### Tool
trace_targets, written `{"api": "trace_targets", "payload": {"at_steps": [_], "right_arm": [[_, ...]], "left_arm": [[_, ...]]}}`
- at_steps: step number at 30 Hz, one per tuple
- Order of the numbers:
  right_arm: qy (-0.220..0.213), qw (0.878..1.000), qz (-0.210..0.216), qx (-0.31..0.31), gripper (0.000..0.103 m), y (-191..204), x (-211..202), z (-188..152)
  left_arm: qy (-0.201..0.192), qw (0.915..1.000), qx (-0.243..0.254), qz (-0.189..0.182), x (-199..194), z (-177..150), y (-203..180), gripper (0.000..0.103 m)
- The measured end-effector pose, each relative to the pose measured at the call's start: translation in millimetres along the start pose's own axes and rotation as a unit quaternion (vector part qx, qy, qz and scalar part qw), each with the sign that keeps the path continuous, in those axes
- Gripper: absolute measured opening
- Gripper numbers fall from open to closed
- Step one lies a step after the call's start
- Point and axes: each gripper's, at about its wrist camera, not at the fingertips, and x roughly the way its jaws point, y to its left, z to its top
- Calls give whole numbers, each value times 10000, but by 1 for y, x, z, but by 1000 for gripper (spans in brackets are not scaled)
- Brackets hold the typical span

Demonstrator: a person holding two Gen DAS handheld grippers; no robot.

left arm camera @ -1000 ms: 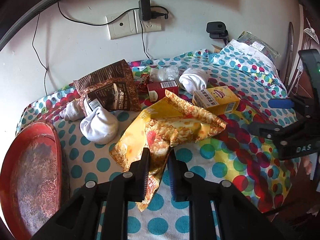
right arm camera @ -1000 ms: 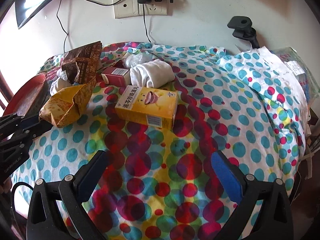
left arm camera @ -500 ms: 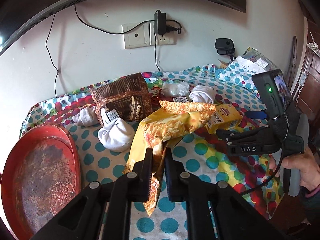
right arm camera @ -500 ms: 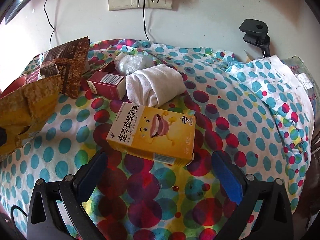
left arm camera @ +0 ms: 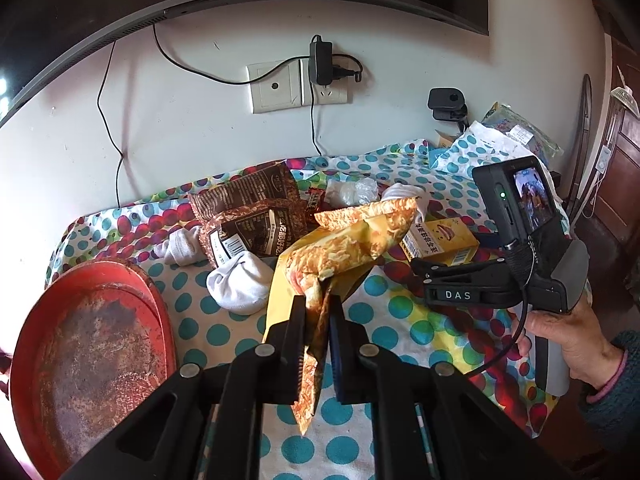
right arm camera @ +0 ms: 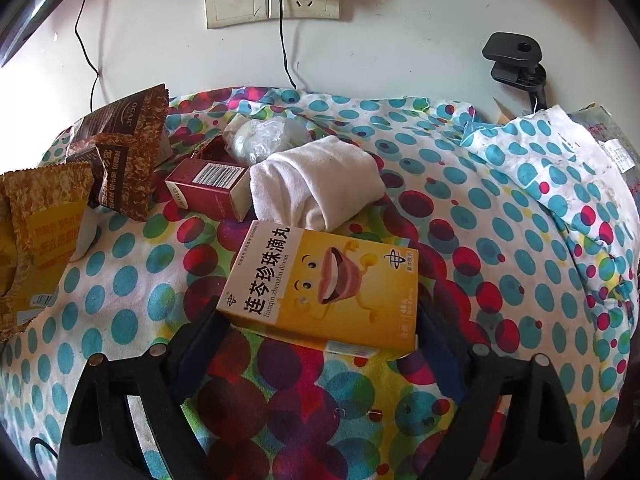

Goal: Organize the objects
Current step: 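Lift the yellow chip bag with the left gripper and carry it over the red tray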

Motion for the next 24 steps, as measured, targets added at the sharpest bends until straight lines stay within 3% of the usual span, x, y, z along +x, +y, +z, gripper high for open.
{"api": "trace_targets", "payload": {"at_steps": [8,14,24], "right_arm": [[-233,9994,-193,-163,87,7,-1,2],[-78,9996,-214,-136,87,5,6,3],[-52,9995,-267,-173,88,4,7,2]], "left_arm": [[-106,9998,-194,-12,-11,5,9,10],[-199,9992,-348,10,-24,12,18,10],[-525,9956,-690,348,-55,22,58,10]]}}
